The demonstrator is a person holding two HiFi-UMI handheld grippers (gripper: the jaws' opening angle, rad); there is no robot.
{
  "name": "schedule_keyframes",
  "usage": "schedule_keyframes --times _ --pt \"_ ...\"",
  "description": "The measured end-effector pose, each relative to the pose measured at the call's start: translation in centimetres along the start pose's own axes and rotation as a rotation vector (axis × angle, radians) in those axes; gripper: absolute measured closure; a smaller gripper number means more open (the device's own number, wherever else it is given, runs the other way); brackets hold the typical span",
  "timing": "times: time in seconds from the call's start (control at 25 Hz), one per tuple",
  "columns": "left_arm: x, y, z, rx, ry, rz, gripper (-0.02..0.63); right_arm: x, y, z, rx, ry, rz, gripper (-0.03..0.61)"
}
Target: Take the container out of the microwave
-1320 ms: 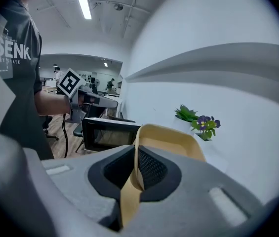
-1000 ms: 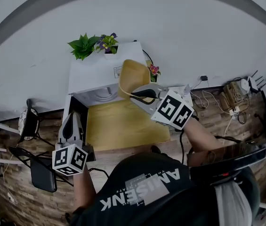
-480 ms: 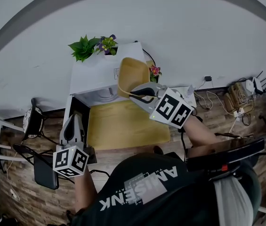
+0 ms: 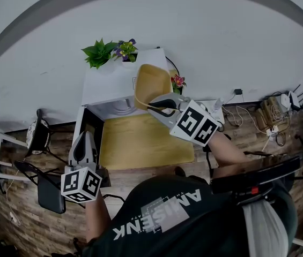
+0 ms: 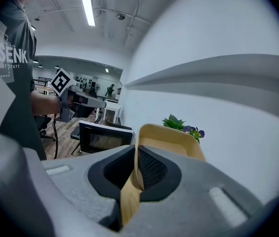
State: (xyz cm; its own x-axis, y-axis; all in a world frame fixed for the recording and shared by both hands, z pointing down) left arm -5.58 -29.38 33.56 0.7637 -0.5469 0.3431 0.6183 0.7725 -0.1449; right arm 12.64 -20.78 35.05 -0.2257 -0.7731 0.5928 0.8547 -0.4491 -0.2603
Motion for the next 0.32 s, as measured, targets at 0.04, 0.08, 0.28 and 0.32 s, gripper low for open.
schedule_keyframes --times 0.04,0.08,0.28,0.32 --pt "-0.06 -0.13 -0.01 -0.001 0.001 -0.002 0.612 0.08 -0.01 -0.12 0.0 0.0 0.001 0.554" --pt "-0.12 -0.26 -0.02 -0.003 0.001 -0.003 0.612 0.13 -0.02 -0.25 -0.001 0.001 0.002 0.554" --pt "-0.61 -0.69 0.13 -0.006 0.001 -0.008 0.612 0.25 -0.39 -0.7 -0.008 0.001 0.005 0.554" --pt "-0.71 -0.74 0.19 -0.006 0.001 -0.009 0.612 0.27 -0.48 -0.74 -0.008 0.001 0.005 0.554"
Point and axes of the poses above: the fingertips, and each gripper's own axes: x forward along the fingers, y to its right, z out of its underside, the point moved 1 cm from there along -x, backward along the fingers, and after that the axes turned 14 degrees about -y, right-handed, at the moved point
